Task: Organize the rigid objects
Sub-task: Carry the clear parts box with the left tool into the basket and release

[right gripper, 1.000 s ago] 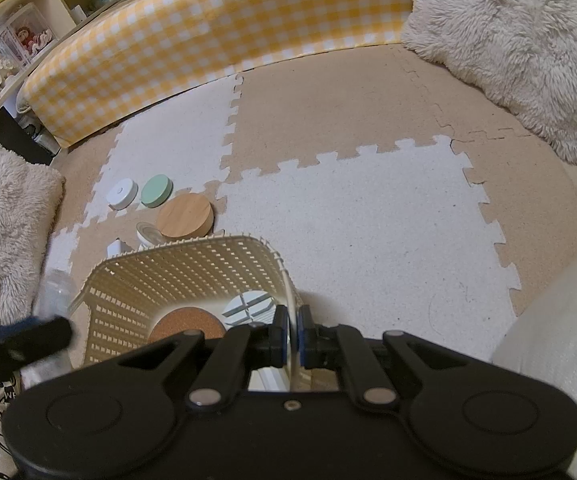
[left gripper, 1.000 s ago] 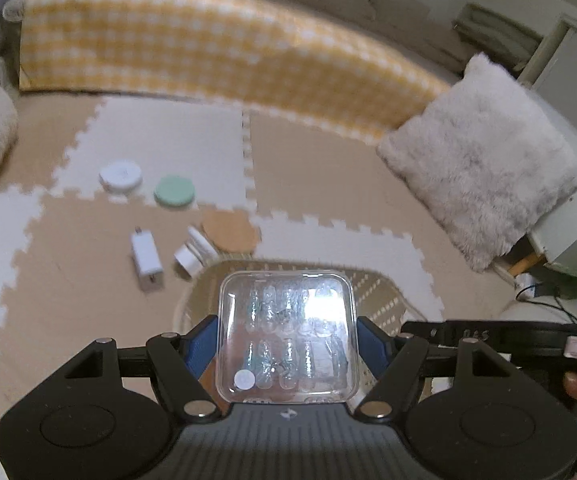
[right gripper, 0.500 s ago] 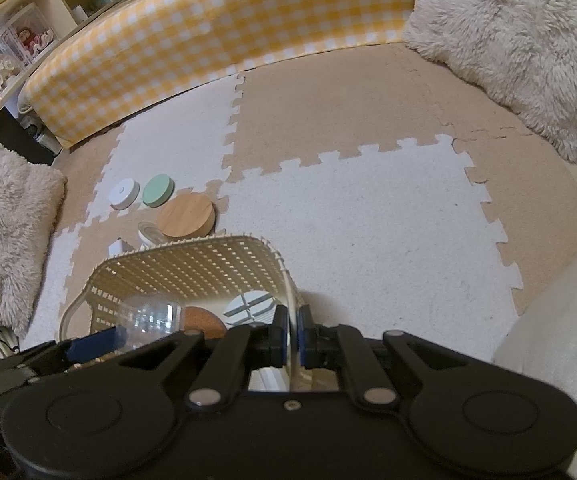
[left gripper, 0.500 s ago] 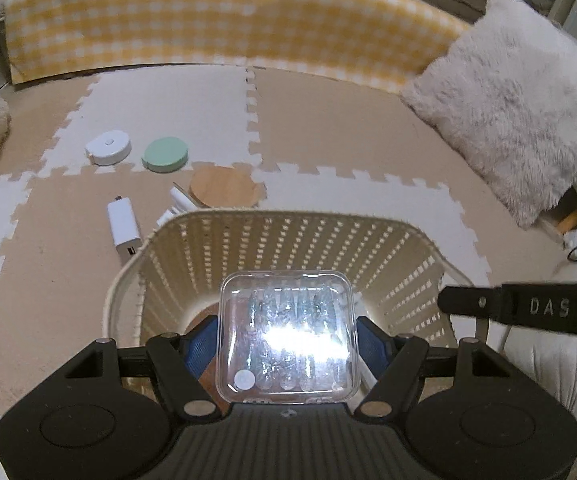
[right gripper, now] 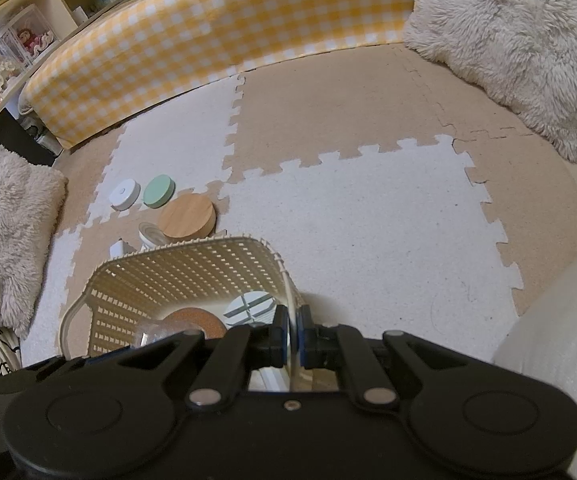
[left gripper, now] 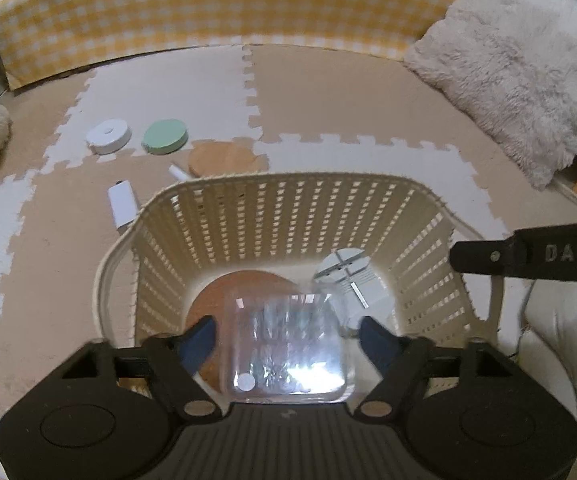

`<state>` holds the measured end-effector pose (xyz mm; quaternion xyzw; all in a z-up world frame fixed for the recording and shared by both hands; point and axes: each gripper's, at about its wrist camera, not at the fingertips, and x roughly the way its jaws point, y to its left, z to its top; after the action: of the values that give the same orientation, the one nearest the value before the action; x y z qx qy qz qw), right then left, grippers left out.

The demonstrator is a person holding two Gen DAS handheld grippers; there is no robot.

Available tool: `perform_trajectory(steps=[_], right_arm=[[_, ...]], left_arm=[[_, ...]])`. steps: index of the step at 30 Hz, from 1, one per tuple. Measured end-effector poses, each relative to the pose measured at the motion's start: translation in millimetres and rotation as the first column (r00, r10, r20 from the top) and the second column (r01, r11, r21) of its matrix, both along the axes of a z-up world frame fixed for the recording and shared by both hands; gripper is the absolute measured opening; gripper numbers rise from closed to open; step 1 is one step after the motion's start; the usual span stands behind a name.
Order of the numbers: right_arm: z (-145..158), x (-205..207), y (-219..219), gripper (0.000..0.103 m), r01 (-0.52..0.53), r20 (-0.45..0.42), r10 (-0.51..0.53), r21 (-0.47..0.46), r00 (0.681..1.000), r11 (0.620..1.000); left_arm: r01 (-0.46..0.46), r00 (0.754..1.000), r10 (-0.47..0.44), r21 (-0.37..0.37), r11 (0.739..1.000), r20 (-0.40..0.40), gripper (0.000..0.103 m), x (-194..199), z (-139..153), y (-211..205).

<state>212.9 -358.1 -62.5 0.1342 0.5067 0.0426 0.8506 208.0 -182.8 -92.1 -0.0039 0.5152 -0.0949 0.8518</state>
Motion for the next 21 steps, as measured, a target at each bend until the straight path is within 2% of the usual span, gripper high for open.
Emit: perform_trajectory(steps=[15, 21], right_arm=[[-0.1, 0.5, -1.2, 0.005, 0.000, -0.001, 0.000, 0.001, 1.000, 1.000], [0.0, 0.5, -1.4, 0.005, 0.000, -0.001, 0.000, 0.001, 1.000, 1.000]], left_arm=[[0.008, 1.000, -0.009, -0.025, 1.000, -0.026, 0.092, -2.9, 4.2, 5.6], [0.049, 0.999, -0.049, -0.032, 0.998, -0.013, 0.095, -10.5, 12.5, 4.9]])
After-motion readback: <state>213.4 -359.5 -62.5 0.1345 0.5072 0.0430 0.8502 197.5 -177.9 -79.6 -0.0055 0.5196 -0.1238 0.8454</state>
